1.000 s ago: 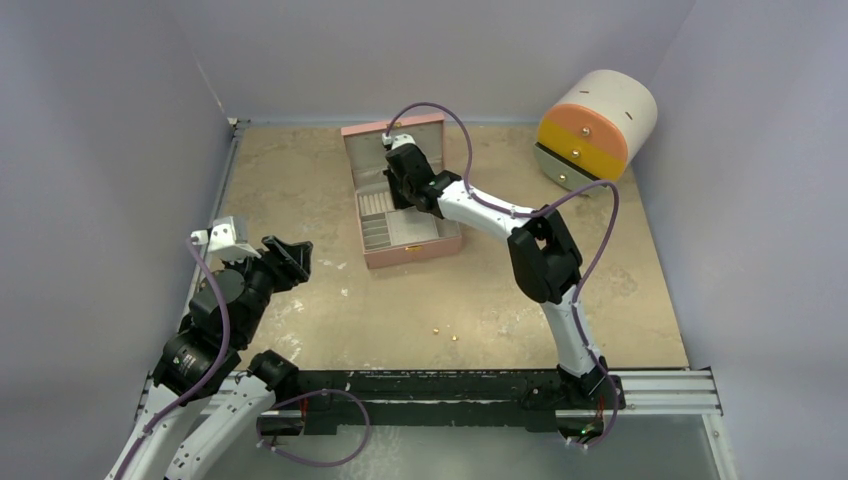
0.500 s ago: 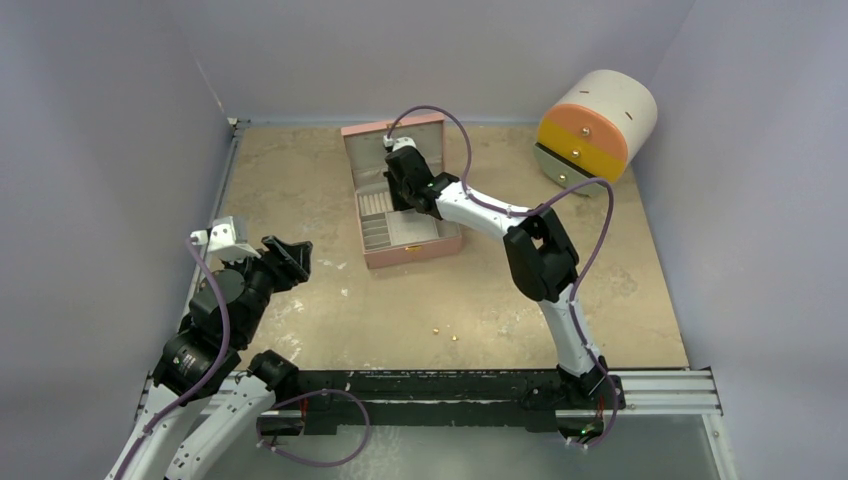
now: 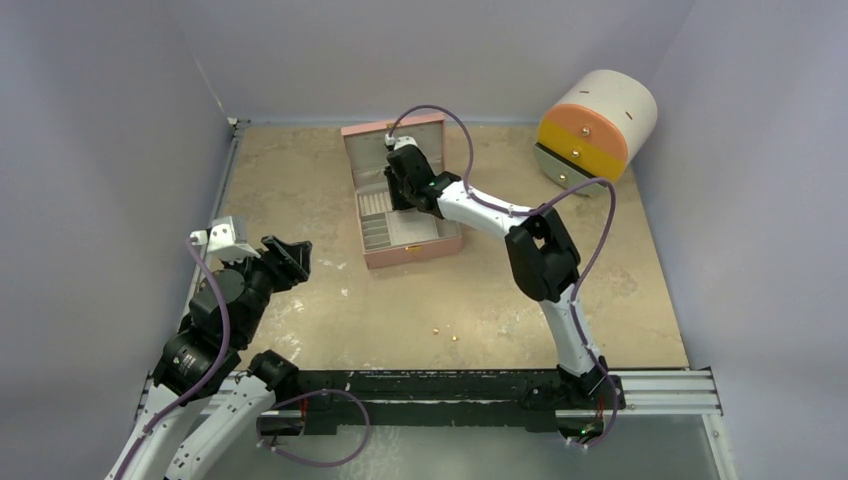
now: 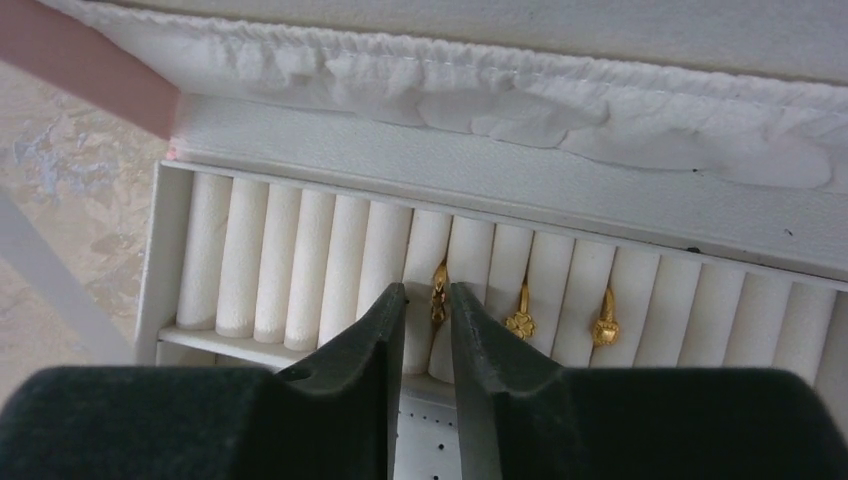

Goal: Organize the mixed jewelry

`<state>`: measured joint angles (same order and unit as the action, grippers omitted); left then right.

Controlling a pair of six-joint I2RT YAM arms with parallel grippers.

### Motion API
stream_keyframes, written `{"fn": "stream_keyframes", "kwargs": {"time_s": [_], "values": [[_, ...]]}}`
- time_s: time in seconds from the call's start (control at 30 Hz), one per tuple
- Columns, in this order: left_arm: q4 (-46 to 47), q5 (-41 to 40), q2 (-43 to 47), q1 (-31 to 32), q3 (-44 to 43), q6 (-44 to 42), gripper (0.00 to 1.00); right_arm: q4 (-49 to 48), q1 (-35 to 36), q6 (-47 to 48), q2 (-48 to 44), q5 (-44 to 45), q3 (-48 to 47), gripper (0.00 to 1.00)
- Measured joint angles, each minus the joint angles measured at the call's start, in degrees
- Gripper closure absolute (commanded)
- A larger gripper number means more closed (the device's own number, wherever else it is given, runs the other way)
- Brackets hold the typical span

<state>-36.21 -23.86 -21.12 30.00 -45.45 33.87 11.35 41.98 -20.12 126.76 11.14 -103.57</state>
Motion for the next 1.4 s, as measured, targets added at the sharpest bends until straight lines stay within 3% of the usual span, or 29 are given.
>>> {"fn": "stream_keyframes", "kwargs": {"time_s": [0.4, 1.1, 1.4], "values": [[0.0, 0.0, 0.0, 0.0, 0.0, 0.0, 0.37, 2.1, 0.0, 0.0, -11.4, -2.3, 9.3, 0.61], [0.0, 0.0, -0.3, 0.0, 0.1, 0.0, 0.37, -1.4, 0.3, -2.1, -44.9, -11.1, 44.2, 0.61], [0.0, 0.1, -1.2, 0.0, 0.1, 0.0, 0.37, 0.3, 9.1, -6.5, -53.2, -11.6, 55.0, 0.60]]}}
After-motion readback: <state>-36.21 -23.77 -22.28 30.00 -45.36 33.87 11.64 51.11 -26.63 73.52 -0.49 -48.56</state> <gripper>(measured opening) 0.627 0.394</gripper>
